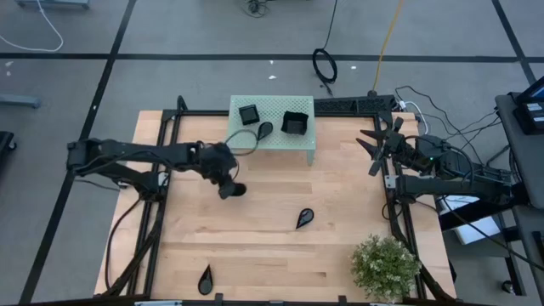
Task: Pick & Place Mini shaped plates
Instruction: Stack the black drop shaped plate on top of the other black drop shaped plate on the shelf
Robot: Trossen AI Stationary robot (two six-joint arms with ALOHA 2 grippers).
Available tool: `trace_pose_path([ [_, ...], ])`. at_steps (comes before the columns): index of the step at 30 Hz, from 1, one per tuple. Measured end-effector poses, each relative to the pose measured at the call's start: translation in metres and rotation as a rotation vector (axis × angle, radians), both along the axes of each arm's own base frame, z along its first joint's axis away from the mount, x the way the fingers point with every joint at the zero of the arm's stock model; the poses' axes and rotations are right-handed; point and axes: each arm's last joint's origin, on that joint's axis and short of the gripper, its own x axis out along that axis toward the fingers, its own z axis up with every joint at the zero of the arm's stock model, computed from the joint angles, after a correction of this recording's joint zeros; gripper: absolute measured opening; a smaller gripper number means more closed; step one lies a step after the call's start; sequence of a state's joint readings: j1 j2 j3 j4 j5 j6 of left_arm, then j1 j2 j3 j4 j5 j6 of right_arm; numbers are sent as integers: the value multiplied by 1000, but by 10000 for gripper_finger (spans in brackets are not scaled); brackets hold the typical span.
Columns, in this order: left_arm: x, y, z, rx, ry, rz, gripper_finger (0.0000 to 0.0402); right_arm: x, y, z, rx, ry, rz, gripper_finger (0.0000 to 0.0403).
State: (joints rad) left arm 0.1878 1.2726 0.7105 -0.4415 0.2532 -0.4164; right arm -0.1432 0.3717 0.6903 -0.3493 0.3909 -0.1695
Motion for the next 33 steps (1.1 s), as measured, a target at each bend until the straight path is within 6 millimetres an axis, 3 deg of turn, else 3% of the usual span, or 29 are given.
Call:
trace_pose_path([
  [7,11,7,43,107,-380,194,11,0,0,0,0,0,0,116],
  [10,12,11,49,234,-351,225,9,0,0,0,0,0,0,116],
  [16,17,27,79,364,-333,269,10,0,0,0,0,0,0,116],
  [25,26,51,151,439,-526,409,5,0,0,0,0,0,0,116],
  [33,61,81,160,429,-463,502,8,0,0,0,0,-1,0,116],
])
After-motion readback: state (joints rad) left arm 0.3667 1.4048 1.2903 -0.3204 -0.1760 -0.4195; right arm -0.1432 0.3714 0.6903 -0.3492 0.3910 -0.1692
